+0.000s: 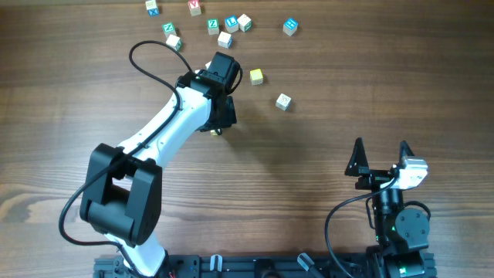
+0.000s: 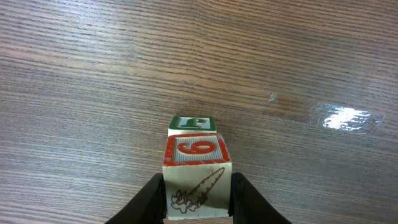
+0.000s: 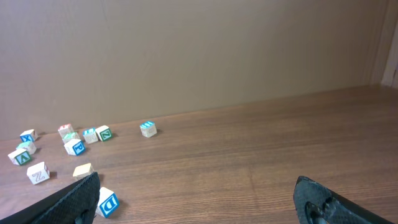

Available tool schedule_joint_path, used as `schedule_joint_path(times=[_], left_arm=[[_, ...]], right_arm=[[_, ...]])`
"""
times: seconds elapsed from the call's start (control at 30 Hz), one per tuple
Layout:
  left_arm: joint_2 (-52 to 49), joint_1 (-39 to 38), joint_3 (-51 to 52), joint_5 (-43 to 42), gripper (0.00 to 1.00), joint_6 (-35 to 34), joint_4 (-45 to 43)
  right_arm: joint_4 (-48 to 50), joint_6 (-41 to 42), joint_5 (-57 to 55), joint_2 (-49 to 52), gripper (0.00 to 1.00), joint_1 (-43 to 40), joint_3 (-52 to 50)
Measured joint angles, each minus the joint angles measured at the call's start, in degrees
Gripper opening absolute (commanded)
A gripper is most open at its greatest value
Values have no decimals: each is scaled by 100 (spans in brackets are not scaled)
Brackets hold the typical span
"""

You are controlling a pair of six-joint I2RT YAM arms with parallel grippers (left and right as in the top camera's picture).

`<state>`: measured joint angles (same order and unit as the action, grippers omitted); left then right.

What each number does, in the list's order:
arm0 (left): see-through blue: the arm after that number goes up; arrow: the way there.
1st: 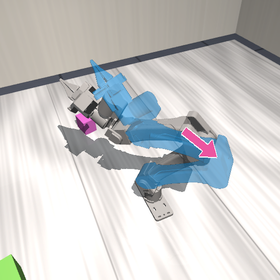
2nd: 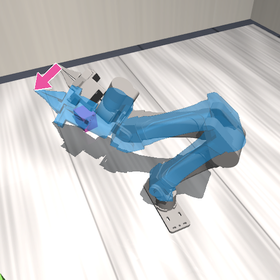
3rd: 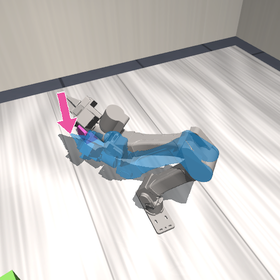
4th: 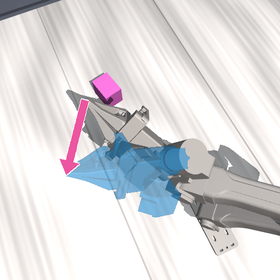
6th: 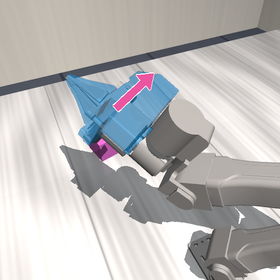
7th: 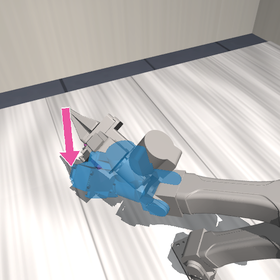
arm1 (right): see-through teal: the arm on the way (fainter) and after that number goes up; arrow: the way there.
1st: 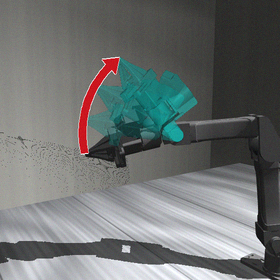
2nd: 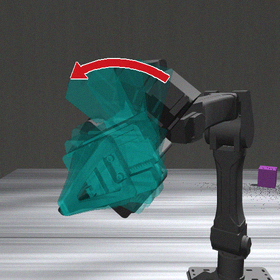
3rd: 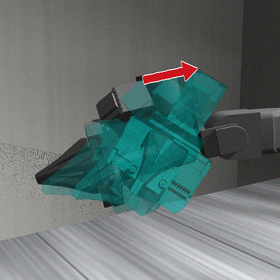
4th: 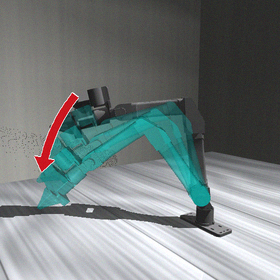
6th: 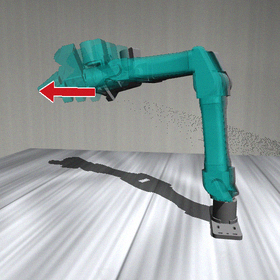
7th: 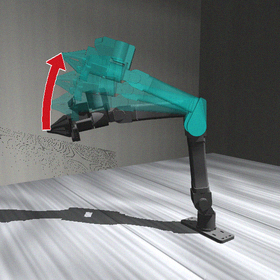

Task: Form a tower
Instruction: 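Lower the green block onto the 6 block and release it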

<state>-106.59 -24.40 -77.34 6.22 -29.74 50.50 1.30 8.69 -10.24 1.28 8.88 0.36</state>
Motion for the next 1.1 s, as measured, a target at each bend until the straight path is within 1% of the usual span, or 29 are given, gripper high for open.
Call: schedule_joint_path(times=[0.2,0.47,0.57,0.73,0.77,0.83,0.9,1.0,1.03,1.1], left_arm=[[0,0,0,0,34,33,2],[0,0,0,0,35,35,26],[0,0,0,0,39,35,31],[0,0,0,2,40,50,44],[0,0,0,2,45,50,46],[0,0,0,4,58,46,46],[0,0,2,20,66,79,46],[-2,0,4,33,70,70,46],[-4,0,4,39,73,74,46],[-39,0,15,42,74,68,11]], right_arm=[[0,0,0,0,100,0,0],[0,-2,0,0,100,0,0],[0,0,0,0,100,0,0],[0,0,0,0,100,0,0],[0,0,0,0,100,0,0],[0,0,0,0,100,0,0],[0,0,0,0,100,0,0],[0,0,0,0,100,0,0],[0,0,0,0,100,0,0],[0,-2,0,0,100,0,0]])
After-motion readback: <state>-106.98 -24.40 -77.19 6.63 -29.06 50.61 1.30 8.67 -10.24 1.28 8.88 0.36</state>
